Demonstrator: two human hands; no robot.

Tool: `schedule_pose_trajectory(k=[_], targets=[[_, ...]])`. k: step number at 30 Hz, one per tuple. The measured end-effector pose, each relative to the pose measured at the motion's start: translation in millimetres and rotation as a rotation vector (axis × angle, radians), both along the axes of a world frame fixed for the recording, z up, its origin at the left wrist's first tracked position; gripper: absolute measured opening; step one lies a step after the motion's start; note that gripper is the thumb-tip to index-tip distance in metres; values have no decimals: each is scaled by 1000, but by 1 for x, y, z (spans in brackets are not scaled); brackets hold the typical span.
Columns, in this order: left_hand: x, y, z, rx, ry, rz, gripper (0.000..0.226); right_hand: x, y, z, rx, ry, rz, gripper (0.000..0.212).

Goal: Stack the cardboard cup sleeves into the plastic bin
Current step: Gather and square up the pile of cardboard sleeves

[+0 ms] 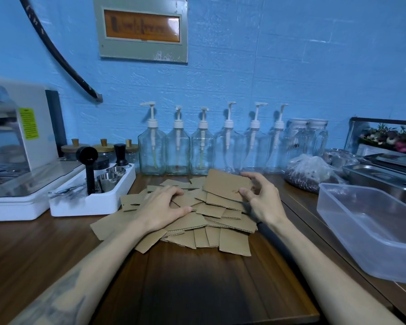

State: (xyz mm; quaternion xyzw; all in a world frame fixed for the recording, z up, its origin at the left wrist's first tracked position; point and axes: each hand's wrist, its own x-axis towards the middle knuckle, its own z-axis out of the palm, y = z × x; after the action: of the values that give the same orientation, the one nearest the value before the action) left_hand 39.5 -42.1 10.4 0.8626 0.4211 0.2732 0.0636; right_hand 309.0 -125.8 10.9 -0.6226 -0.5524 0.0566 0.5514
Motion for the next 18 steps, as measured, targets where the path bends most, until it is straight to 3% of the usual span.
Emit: schedule_pose_trajectory(k=[8, 15, 18], targets=[[-21, -2, 13, -153, -164, -38, 55, -4, -2, 0, 23, 41, 41, 38], [-50, 6, 21, -330, -323, -15, 70, -10, -6, 0, 16, -8, 50, 36], [-52, 8, 22, -335, -389, -3, 60, -11, -8, 0, 12, -5, 60, 38]])
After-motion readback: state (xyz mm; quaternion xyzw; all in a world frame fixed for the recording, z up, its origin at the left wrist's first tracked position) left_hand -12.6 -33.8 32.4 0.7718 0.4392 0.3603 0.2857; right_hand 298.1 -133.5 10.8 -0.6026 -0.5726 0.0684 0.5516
